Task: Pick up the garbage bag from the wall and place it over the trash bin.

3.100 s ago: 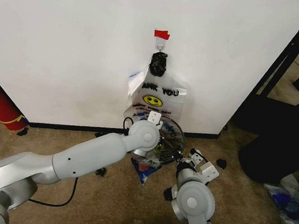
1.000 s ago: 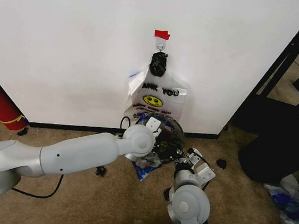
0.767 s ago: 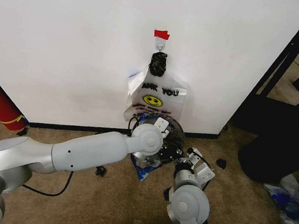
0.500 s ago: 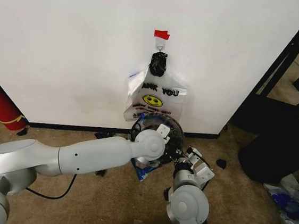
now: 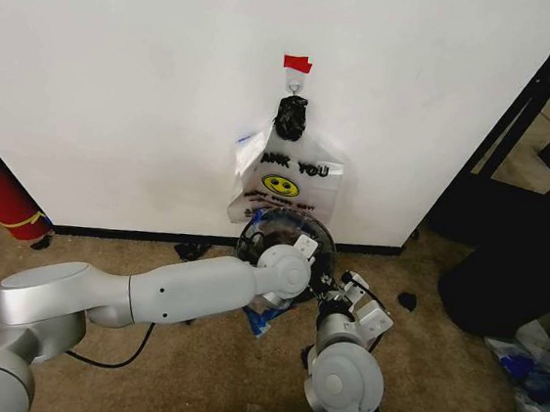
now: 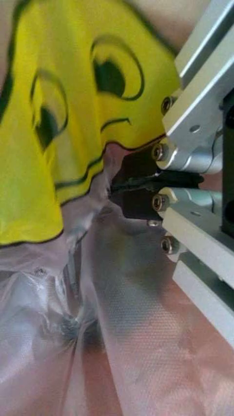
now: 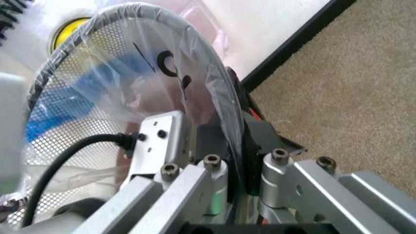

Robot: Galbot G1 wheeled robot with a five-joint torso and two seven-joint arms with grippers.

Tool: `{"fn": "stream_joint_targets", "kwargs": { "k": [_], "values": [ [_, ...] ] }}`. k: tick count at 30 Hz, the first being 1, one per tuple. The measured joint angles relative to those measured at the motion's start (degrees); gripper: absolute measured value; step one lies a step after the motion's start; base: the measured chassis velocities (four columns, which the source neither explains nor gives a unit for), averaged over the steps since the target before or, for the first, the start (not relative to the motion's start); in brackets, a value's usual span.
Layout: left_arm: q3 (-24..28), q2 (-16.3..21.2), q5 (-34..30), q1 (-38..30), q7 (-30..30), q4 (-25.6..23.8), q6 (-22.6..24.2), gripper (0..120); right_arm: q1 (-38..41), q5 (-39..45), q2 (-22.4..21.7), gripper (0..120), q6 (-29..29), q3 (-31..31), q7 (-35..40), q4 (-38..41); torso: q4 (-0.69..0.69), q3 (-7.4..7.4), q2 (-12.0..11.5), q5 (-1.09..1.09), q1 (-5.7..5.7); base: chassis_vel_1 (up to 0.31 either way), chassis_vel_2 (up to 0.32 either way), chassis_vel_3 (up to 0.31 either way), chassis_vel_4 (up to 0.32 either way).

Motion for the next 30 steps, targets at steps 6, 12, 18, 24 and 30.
{"fn": "stream_joint_targets", "kwargs": {
  "k": [6, 12, 18, 24, 30],
  "values": [
    [0.5, -0.3, 1.16, 0.18, 0.77, 1.79, -0.02, 0, 0.05, -0.03, 0.0, 0, -0.01, -0.33, 0.01, 0.05, 0.01, 0.0, 0.0, 0.0, 0.0, 0.0, 0.0, 0.0, 0.0],
    [0.35, -0.52, 1.17, 0.39, 0.89, 2.17, -0.04, 0, 0.09, -0.15, 0.0, 0, -0.03, -0.43, 0.0, -0.32, 0.0, 0.0, 0.0, 0.0, 0.0, 0.0, 0.0, 0.0, 0.0],
    [-0.83, 1.74, -1.38, -0.51, 0.04, -2.73, -0.05, 0, 0.34, -0.41, 0.0, 0, 0.04, -0.06, -0.08, -1.05, 0.0, 0.0, 0.0, 0.0, 0.0, 0.0, 0.0, 0.0, 0.0],
    [-0.97, 2.69, -1.57, -2.31, -0.7, -4.64, -0.05, 0, 0.46, -0.4, 0.0, 0, 0.08, 0.0, -0.07, -1.14, 0.01, 0.0, 0.0, 0.0, 0.0, 0.0, 0.0, 0.0, 0.0],
    [-0.96, -0.27, 2.6, -1.37, -0.62, 0.15, -0.05, 0, -0.15, -0.81, 0.0, 0, 0.09, -0.99, -0.09, -0.59, -0.01, 0.0, 0.0, -0.01, 0.0, 0.0, 0.0, 0.0, 0.0]
  ]
}}
